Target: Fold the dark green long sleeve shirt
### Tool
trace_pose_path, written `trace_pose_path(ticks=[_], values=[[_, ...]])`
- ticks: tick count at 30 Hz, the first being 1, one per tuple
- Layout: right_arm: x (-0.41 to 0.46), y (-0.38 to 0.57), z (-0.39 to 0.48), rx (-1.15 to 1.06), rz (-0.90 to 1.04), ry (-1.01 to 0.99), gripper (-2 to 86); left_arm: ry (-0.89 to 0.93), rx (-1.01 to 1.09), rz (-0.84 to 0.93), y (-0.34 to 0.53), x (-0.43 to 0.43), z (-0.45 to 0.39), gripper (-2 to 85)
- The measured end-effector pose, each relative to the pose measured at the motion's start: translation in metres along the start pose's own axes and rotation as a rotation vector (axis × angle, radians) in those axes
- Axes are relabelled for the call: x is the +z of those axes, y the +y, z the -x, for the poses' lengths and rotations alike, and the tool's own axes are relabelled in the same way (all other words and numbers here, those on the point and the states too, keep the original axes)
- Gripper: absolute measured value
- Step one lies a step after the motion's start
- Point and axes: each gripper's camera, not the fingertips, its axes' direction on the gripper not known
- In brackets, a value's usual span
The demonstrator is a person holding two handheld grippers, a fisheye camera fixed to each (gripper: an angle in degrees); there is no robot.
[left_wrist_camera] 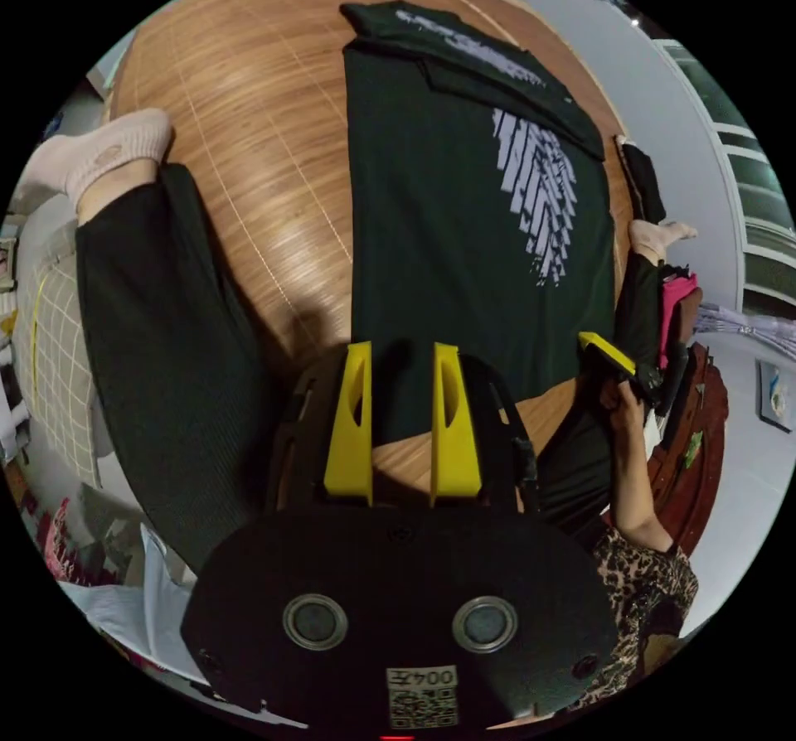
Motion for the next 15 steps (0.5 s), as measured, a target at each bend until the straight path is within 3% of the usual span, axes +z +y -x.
trace_pose_path(ticks=[15], values=[[0.016,0.001,-0.006,0.008,0.001,-0.039,3.6,-0.238,0.004,0.287,-0.07,0.067,-0.019,11.9]])
